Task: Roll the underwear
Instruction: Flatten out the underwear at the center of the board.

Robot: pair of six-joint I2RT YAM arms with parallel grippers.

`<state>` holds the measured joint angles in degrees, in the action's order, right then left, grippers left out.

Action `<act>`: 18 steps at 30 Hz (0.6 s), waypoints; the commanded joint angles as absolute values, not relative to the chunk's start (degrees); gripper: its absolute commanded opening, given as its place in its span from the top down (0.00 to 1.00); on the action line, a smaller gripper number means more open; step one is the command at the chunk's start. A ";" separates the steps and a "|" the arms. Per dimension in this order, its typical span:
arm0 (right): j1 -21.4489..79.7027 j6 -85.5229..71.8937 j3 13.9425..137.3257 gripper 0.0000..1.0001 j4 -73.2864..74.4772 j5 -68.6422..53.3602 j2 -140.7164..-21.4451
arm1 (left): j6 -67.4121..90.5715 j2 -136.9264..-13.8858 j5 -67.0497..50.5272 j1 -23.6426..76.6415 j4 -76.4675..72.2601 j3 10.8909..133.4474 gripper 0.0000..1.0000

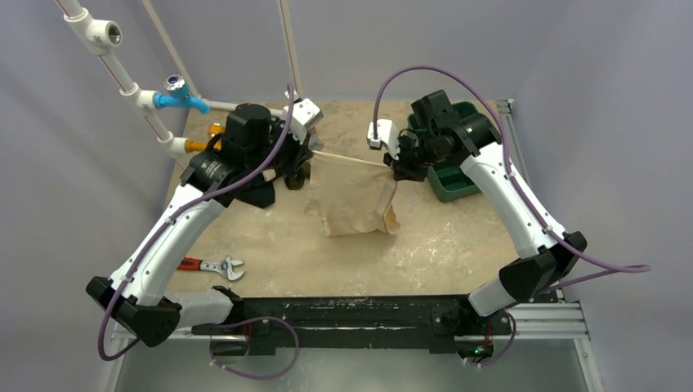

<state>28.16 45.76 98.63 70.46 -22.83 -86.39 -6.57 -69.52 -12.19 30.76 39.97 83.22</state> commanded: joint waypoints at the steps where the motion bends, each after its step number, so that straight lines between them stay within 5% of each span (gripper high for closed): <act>1: 27.24 42.52 107.17 1.00 64.74 -13.69 -89.74 | -7.25 -73.98 -4.32 29.80 35.68 89.81 1.00; 10: 23.29 43.04 130.04 1.00 61.79 -4.90 -99.49 | -10.64 -84.66 -1.63 28.10 35.35 110.00 1.00; 14: 23.38 45.63 115.18 1.00 53.84 -4.31 -91.86 | -11.64 -82.82 -6.62 28.28 35.52 106.44 1.00; 18: 24.25 47.95 93.67 0.97 46.20 -9.61 -82.44 | -12.71 -76.71 -10.39 29.96 33.64 89.96 1.00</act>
